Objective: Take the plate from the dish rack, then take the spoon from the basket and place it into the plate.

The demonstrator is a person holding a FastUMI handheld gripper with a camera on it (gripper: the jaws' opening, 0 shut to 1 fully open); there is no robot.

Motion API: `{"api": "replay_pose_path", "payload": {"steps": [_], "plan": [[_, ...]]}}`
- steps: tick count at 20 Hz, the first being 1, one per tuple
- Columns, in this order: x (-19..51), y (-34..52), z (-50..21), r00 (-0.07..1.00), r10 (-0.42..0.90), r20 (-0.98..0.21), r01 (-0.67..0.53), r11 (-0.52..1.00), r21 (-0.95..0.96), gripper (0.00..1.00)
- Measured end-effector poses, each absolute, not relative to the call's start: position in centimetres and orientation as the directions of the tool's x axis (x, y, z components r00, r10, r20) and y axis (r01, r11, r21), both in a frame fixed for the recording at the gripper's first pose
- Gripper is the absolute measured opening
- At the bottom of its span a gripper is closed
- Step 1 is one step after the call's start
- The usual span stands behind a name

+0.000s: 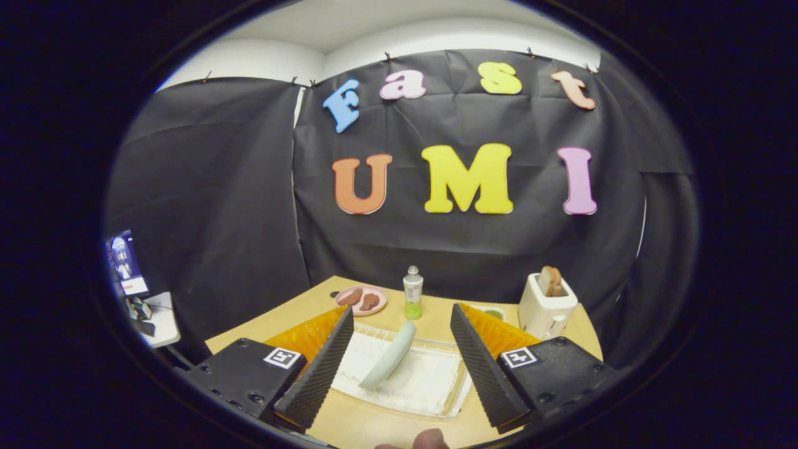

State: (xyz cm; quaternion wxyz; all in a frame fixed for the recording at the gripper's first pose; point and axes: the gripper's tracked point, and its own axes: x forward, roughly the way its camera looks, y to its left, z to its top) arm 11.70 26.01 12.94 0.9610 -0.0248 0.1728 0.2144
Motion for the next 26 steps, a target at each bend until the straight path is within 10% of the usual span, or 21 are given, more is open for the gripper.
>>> {"api": "replay_pose_path", "payload": {"steps": [18, 26], "plan": [[22.2, 31.7, -1.7, 0.516, 0.248, -0.820, -0.241, 0.960, 0.139, 0.98], [22.3, 33.1, -5.0, 0.442, 0.201, -0.874, -0.173, 0.975, 0.137, 0.73]]}}
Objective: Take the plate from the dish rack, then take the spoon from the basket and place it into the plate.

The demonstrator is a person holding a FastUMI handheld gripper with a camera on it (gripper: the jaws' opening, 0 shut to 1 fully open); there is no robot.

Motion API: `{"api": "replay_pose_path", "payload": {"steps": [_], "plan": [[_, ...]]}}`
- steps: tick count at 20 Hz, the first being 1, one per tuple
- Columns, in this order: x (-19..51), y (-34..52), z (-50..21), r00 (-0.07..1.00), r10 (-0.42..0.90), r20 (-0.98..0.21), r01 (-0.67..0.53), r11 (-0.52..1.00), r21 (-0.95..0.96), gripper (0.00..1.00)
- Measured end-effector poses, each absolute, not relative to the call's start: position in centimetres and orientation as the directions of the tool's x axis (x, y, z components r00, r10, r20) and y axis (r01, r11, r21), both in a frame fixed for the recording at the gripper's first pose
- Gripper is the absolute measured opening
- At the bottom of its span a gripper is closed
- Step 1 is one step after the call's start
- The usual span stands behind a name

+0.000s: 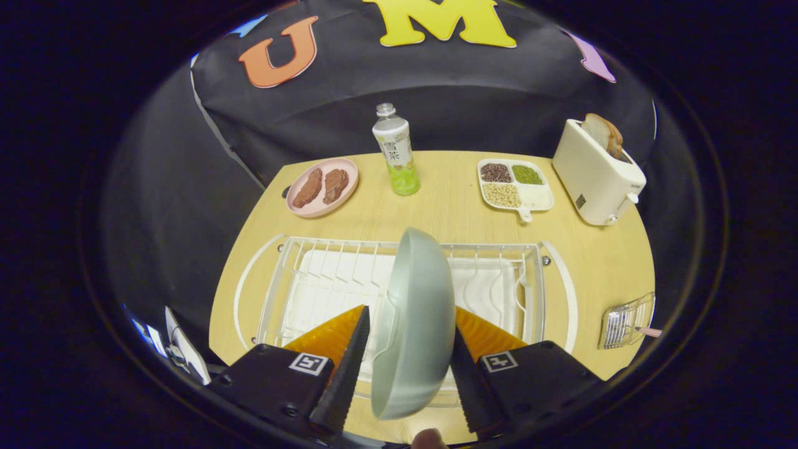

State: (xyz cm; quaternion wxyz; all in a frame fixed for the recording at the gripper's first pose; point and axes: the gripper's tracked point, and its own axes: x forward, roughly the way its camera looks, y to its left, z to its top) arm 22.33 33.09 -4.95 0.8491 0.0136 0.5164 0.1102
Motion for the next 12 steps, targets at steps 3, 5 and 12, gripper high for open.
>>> {"api": "replay_pose_path", "payload": {"steps": [3, 5, 12], "plan": [[22.1, 33.6, -6.1, 0.413, 0.184, -0.892, -0.156, 0.979, 0.130, 0.59], [22.1, 32.4, -6.6, 0.403, 0.096, -0.910, -0.120, 0.991, 0.052, 0.53], [22.1, 32.0, -5.8, 0.397, -0.027, -0.918, -0.071, 0.996, -0.060, 0.43]]}}
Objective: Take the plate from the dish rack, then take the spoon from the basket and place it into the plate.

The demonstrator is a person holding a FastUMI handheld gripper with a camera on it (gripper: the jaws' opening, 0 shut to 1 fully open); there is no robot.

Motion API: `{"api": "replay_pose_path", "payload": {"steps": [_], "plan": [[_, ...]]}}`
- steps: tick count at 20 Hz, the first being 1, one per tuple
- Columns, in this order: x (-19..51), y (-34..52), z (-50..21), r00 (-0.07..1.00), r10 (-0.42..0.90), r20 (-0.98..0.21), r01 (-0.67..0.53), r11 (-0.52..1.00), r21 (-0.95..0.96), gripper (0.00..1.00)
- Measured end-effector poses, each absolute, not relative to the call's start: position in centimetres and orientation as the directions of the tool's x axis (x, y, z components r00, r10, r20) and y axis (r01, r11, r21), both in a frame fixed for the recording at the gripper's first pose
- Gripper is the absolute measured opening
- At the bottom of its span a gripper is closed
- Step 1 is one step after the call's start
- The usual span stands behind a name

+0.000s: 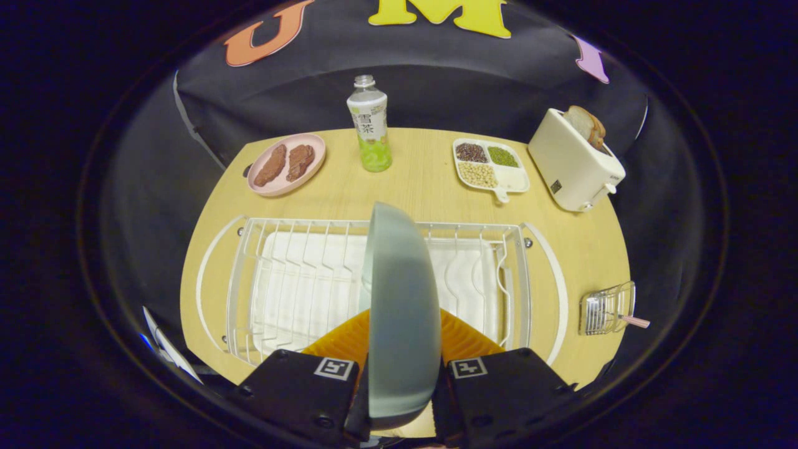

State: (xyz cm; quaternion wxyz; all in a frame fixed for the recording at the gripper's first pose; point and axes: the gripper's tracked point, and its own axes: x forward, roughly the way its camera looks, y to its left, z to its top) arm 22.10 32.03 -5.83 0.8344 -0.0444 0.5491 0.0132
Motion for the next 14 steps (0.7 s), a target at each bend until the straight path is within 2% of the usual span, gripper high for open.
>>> {"api": "replay_pose_path", "payload": {"steps": [3, 8, 12, 14], "plan": [[22.8, 31.4, -4.4, 0.441, -0.115, -0.890, -0.054, 0.987, -0.154, 0.37], [23.3, 31.3, -1.4, 0.505, -0.209, -0.837, -0.053, 0.961, -0.272, 0.37], [22.5, 32.1, 0.7, 0.552, -0.178, -0.815, -0.094, 0.957, -0.273, 0.36], [20.8, 32.7, 1.3, 0.548, -0.088, -0.832, -0.141, 0.971, -0.195, 0.36]]}}
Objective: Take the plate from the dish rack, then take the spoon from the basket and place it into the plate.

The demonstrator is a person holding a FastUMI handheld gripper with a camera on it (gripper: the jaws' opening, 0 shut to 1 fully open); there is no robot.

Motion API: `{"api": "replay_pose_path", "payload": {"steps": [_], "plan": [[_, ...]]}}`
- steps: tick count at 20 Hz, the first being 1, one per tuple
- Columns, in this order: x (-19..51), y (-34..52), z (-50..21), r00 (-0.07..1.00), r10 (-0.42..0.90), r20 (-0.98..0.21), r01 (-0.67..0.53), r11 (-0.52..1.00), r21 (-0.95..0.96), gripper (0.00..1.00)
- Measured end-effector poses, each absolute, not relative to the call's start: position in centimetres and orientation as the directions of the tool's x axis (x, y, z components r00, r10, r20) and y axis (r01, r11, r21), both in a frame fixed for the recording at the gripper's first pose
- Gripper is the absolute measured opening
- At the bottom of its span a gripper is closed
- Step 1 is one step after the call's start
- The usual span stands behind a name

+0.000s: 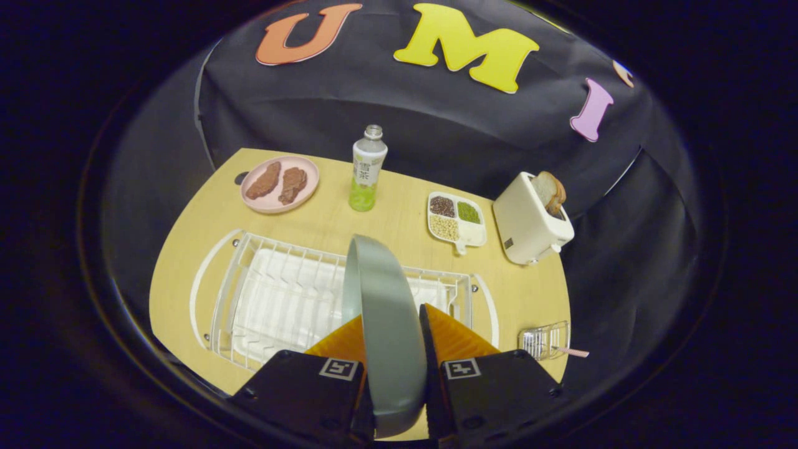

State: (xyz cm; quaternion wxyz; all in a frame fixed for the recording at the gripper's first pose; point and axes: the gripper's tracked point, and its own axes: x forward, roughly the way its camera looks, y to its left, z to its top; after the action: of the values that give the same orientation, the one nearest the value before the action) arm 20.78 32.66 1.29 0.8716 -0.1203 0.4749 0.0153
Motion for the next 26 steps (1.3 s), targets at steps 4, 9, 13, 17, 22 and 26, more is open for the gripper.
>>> {"api": "replay_pose_path", "payload": {"steps": [4, 9, 13, 17, 22, 26], "plan": [[17.6, 31.3, 2.0, 0.544, 0.085, -0.835, -0.195, 0.980, -0.027, 0.36], [12.1, 25.8, -0.1, 0.516, 0.197, -0.834, -0.199, 0.974, 0.108, 0.36], [6.9, 22.0, -4.1, 0.484, 0.268, -0.833, -0.192, 0.961, 0.198, 0.36], [3.0, 19.7, -9.7, 0.460, 0.348, -0.817, -0.139, 0.937, 0.321, 0.36], [1.0, 18.4, -15.9, 0.414, 0.445, -0.794, -0.055, 0.883, 0.466, 0.36], [1.1, 18.8, -17.0, 0.438, 0.525, -0.729, -0.029, 0.819, 0.573, 0.36]]}}
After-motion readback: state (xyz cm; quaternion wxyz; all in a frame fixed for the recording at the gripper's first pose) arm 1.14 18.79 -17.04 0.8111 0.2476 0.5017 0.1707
